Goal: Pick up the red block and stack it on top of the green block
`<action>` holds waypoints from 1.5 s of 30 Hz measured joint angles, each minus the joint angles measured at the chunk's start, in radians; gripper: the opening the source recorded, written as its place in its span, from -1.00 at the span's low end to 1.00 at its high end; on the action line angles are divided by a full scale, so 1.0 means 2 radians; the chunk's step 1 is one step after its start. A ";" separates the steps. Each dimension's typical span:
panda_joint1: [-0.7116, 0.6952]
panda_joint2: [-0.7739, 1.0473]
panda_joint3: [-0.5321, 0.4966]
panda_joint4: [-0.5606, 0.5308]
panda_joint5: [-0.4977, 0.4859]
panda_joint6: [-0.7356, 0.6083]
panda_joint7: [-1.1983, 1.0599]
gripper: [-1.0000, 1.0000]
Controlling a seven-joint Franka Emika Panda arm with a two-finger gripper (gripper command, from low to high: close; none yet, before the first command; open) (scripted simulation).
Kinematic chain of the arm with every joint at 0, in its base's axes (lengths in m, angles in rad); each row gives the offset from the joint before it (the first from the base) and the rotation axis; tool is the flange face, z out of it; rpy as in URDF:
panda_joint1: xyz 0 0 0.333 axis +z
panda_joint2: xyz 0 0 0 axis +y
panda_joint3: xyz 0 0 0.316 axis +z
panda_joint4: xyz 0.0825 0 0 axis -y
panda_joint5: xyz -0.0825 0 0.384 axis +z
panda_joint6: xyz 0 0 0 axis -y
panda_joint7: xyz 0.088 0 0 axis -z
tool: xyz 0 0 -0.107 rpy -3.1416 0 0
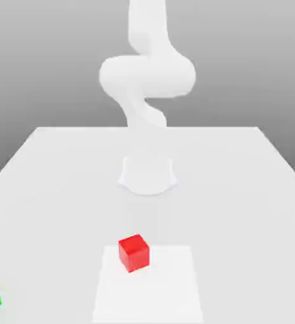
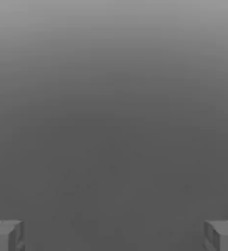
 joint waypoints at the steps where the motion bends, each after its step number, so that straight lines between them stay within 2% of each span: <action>1: 0.004 0.017 -0.007 -0.014 0.000 0.012 -0.014 0.00; 17: 0.045 0.311 -0.083 -0.241 -0.014 0.216 -0.237 0.00; 21: 0.043 0.394 -0.072 -0.247 0.023 0.282 -0.281 0.00; 24: 0.017 0.449 -0.037 -0.240 0.061 0.328 -0.309 0.00; 25: 0.007 0.463 -0.026 -0.238 0.067 0.341 -0.314 -1.00; 32: 0.004 0.465 -0.023 -0.238 0.066 0.342 -0.313 -1.00; 39: 0.003 0.352 -0.040 -0.255 -0.003 0.247 -0.263 -1.00; 45: -0.046 0.382 -0.077 -0.168 -0.004 0.188 -0.172 -1.00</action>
